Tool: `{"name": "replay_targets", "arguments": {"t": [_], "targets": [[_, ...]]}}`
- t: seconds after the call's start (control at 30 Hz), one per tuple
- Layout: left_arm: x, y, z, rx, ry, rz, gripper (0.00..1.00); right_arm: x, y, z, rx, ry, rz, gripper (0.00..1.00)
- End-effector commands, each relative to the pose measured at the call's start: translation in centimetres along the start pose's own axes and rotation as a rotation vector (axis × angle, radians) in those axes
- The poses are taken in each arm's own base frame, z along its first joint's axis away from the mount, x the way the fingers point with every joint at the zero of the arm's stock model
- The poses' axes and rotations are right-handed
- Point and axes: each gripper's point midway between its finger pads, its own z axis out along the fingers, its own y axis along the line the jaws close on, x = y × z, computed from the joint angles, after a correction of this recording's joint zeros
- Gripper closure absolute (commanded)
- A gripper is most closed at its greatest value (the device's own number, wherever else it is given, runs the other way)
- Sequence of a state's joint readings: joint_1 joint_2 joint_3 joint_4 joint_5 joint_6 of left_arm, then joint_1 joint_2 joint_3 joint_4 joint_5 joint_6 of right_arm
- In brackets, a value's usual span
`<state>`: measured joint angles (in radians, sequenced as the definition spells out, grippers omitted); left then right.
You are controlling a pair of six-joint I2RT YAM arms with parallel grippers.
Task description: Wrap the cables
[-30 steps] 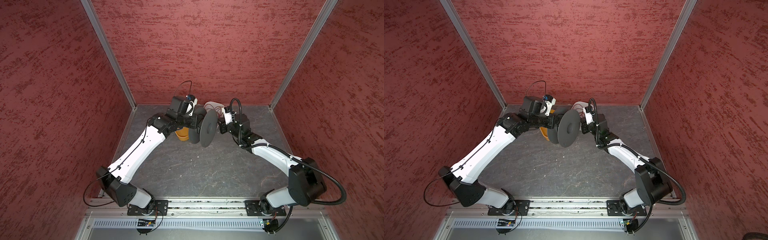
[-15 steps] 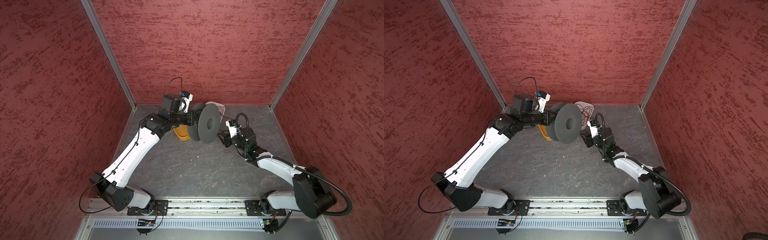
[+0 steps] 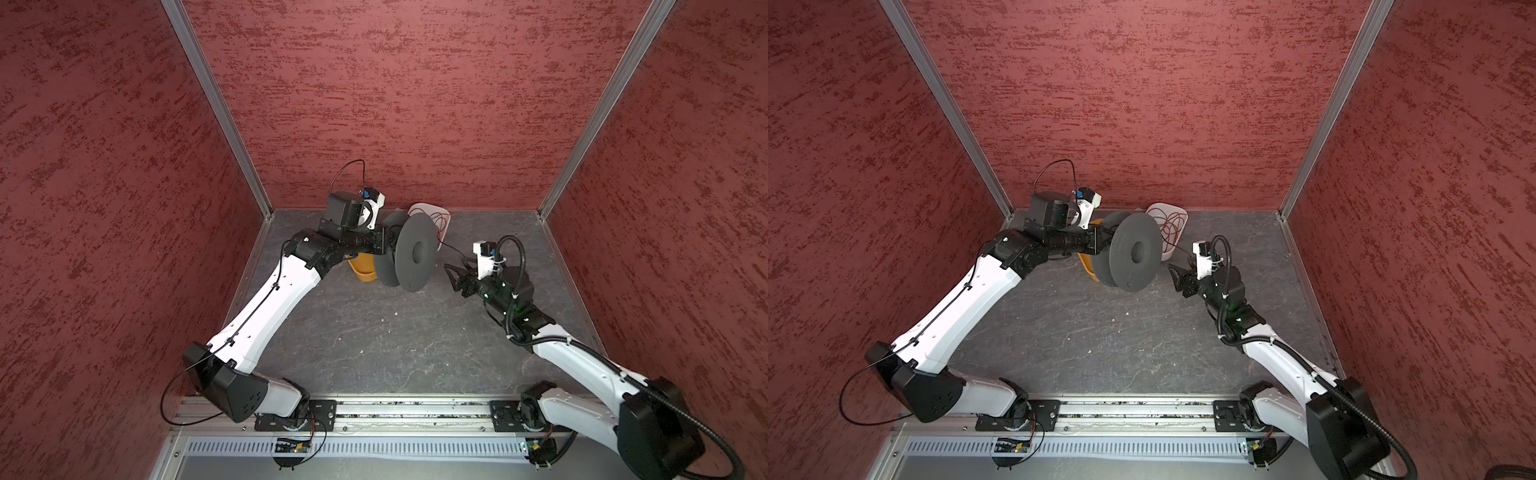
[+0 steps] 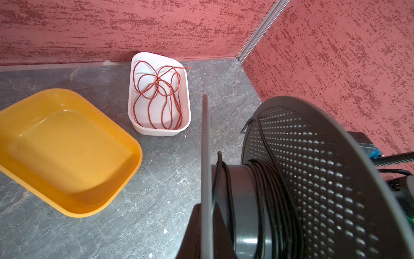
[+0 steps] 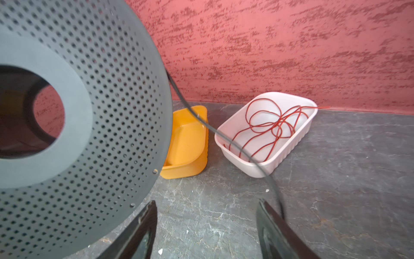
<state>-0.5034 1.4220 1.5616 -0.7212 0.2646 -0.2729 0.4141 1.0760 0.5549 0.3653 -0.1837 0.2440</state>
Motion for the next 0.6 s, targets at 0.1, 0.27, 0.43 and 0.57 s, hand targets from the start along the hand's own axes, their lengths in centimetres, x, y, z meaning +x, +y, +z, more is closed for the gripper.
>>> {"name": "replay_targets", "arguments": {"t": [0.1, 0.27, 0.43, 0.57], "targets": [[-1.8, -1.0, -0.7, 0.051, -0.063, 0.006, 1.0, -1.2, -3.0, -1.8, 0.141, -0.019, 0.105, 0.28], [-1.5, -0.8, -0.5, 0.053, -0.044, 0.0, 1.0, -1.8, -5.3, -3.0, 0.236, -0.019, 0.12, 0.28], [-1.3, -0.7, -0.3, 0.061, -0.033, -0.007, 1.0, -2.1, -6.5, -2.7, 0.263, 0.002, 0.103, 0.28], [-1.1, -0.9, 0.0, 0.075, -0.018, -0.009, 1.0, -2.4, -6.2, -1.6, 0.158, 0.023, 0.132, 0.29]]}}
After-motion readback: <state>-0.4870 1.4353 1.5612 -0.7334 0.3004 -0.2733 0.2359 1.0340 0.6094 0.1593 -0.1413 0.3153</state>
